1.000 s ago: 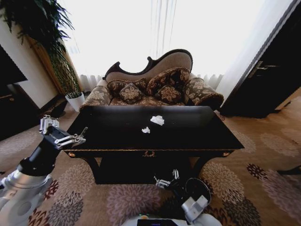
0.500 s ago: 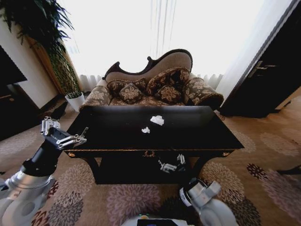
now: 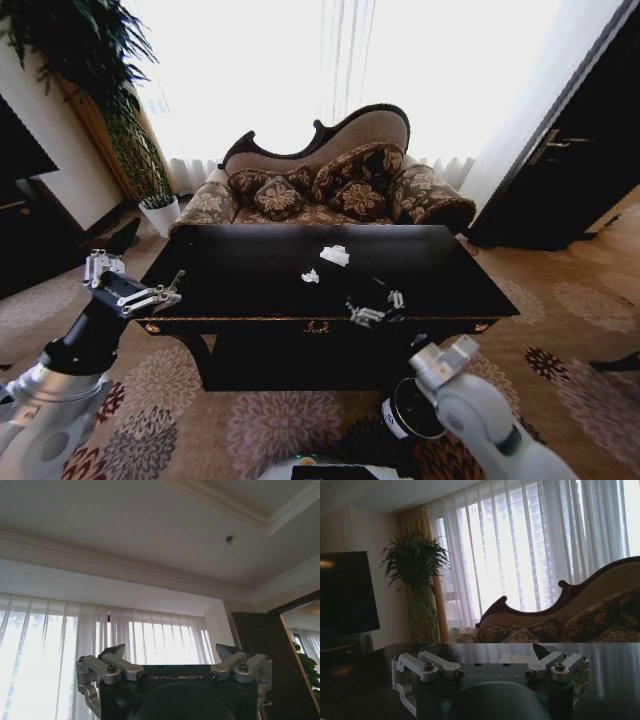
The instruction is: Move to the front of the table and place the trash on the table into the trash bin.
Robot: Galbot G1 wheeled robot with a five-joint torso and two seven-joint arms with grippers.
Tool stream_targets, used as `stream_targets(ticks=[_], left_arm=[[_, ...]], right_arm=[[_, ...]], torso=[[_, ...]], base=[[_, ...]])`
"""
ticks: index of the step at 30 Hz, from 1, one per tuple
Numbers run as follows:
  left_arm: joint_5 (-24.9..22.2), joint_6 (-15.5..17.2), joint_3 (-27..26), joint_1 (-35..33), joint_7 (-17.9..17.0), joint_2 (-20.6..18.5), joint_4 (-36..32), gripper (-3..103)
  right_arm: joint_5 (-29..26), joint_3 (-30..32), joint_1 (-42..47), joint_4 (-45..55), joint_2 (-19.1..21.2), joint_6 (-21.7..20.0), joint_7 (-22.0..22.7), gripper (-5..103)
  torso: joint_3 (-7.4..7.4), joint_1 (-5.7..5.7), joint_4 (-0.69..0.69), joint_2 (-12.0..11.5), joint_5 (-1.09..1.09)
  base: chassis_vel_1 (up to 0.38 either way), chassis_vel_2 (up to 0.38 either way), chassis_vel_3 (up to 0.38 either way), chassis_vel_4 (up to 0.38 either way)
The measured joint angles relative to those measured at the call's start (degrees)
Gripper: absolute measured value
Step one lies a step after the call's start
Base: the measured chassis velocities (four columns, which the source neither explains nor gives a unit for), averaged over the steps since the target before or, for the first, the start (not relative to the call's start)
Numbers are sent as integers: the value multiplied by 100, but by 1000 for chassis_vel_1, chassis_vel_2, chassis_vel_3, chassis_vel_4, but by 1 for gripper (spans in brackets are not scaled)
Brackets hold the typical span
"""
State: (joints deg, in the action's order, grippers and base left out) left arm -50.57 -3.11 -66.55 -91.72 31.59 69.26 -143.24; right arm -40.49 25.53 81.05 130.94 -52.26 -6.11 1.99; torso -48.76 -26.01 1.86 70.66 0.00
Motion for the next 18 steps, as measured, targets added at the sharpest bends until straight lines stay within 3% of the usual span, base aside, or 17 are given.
stream_targets(ticks=[4,9,18], left_arm=[[41,11,-37,6,1,-5,0,100],[119,12,-7,-15,0,104,0,100],[135,11,-119,-23,-6,197,0,100]], right_arm=[[-297,-190,-654,-413,345,-185,301,100],[-280,-462,-1434,-863,623,-308,409,100],[-290,-1759,-3092,-2067,1248,-364,500,100]], torso=[[0,0,2,0,1],[0,0,0,0,-1],[0,0,1,0,0]], base=[[0,0,0,0],[0,0,0,0],[0,0,0,0]])
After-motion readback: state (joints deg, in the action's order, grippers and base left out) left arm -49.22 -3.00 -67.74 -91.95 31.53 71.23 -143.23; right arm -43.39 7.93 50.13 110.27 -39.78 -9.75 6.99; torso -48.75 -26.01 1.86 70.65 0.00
